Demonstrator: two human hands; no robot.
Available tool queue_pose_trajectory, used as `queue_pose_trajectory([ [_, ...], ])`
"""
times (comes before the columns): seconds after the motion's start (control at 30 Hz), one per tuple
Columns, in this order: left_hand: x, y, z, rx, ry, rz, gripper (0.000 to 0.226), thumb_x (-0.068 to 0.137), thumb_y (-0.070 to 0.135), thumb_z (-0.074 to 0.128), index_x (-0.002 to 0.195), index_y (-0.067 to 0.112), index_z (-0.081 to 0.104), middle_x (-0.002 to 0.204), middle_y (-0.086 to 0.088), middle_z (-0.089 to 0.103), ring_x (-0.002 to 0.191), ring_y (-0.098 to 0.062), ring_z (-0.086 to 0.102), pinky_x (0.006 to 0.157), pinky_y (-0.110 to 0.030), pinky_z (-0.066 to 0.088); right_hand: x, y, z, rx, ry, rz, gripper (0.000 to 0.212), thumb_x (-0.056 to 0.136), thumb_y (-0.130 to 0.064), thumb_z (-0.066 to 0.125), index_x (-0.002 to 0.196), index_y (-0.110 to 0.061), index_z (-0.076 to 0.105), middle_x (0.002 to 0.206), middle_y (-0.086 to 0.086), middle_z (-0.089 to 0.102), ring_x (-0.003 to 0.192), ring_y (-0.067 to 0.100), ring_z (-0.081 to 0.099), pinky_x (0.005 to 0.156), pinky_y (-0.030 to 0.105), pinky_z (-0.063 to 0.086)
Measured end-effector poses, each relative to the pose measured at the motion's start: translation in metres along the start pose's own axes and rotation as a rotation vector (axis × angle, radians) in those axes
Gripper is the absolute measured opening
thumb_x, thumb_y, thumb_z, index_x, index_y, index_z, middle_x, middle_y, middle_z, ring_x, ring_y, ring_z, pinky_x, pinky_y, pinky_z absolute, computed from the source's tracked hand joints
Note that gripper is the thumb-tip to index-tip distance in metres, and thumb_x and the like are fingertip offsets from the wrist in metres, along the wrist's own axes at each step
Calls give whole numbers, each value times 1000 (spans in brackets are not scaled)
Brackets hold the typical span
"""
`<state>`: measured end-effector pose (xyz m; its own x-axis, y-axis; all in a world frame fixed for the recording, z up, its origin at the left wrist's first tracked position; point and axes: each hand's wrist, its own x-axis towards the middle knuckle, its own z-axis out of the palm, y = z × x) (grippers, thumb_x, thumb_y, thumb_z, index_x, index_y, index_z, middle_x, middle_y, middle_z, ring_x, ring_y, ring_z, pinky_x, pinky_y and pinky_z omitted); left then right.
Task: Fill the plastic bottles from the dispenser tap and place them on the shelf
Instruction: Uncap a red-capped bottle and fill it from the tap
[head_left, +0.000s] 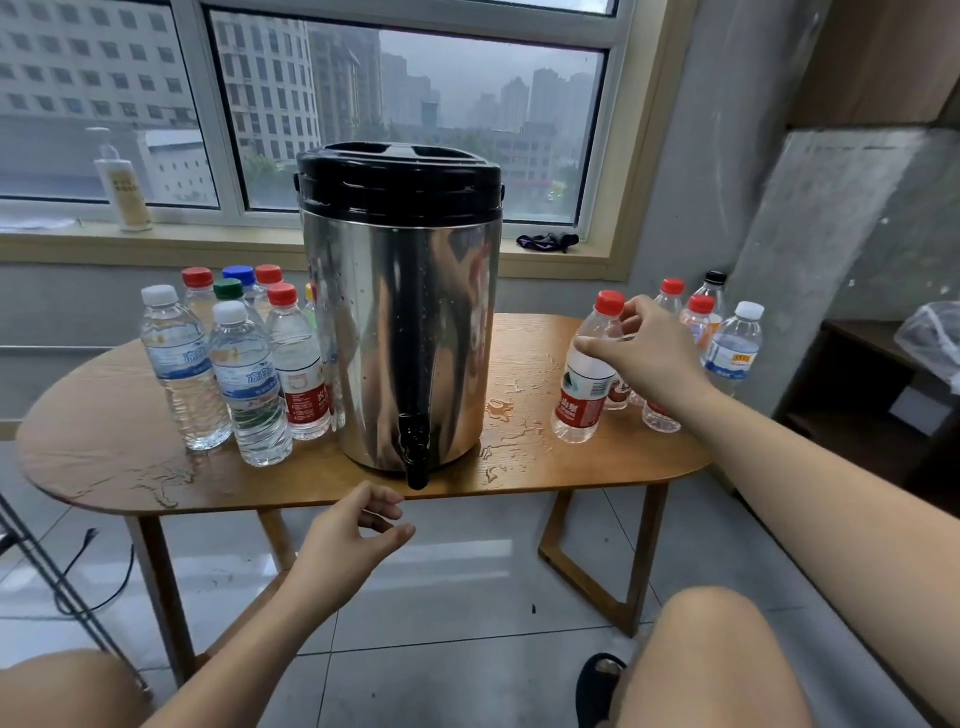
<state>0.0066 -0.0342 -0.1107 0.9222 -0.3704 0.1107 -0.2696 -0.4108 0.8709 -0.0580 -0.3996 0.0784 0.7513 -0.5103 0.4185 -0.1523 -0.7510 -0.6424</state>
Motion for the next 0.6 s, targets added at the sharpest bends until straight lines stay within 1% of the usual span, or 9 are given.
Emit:
queue_pose_trajectory([
  [0.07, -2, 1, -1, -2, -5, -1, 30, 88, 30, 90, 110, 36, 70, 103, 18, 75, 93, 1, 71, 75, -22, 55, -16, -18, 4, 52, -54, -42, 58, 83, -49, 90, 125, -20, 63, 113, -4, 71, 100, 14, 69, 79, 31, 59],
  [0.17, -3, 3, -3, -15, -14, -4, 30, 89, 31, 90, 111, 36, 70, 105, 20, 75, 96, -1, 72, 76, -23, 56, -43, -44, 10, 106, -127, -89, 52, 82, -52, 90, 119, -25, 64, 105, -9, 71, 93, 6, 68, 77, 28, 58],
  [0.27, -5, 5, -5, -24, -7, -7, 30, 88, 32, 90, 110, 36, 70, 104, 16, 76, 96, -3, 72, 75, -21, 54, -70, -61, 19, 183, -224, -107, 48, 81, -52, 89, 115, -29, 66, 101, -8, 71, 90, 9, 70, 76, 28, 60],
  [0.33, -6, 6, -6, -21, 2, -14, 29, 89, 33, 90, 109, 35, 69, 104, 13, 76, 95, -1, 72, 75, -23, 56, -87, -67, 30, 208, -279, -112, 47, 79, -54, 90, 113, -29, 67, 99, -9, 72, 89, 9, 70, 77, 29, 60],
  [0.43, -7, 9, -8, -30, 17, -19, 26, 89, 35, 89, 107, 34, 69, 103, 15, 76, 94, -1, 71, 77, -27, 59, -111, -64, 53, 222, -378, -97, 45, 79, -52, 91, 111, -31, 68, 98, -11, 73, 90, 8, 70, 78, 30, 60],
  [0.5, -8, 10, -9, -39, 16, -9, 24, 91, 35, 88, 106, 33, 69, 103, 17, 76, 95, -1, 71, 82, -30, 59, -128, -57, 73, 218, -435, -93, 44, 79, -53, 91, 112, -35, 67, 97, -15, 73, 91, 6, 70, 80, 30, 60],
  [0.6, -11, 12, -10, -75, 15, 18, 19, 95, 32, 84, 107, 32, 70, 103, 15, 78, 98, -3, 72, 89, -35, 58, -152, -40, 103, 250, -499, -82, 42, 78, -54, 90, 110, -41, 67, 97, -16, 73, 91, 4, 69, 83, 32, 61],
])
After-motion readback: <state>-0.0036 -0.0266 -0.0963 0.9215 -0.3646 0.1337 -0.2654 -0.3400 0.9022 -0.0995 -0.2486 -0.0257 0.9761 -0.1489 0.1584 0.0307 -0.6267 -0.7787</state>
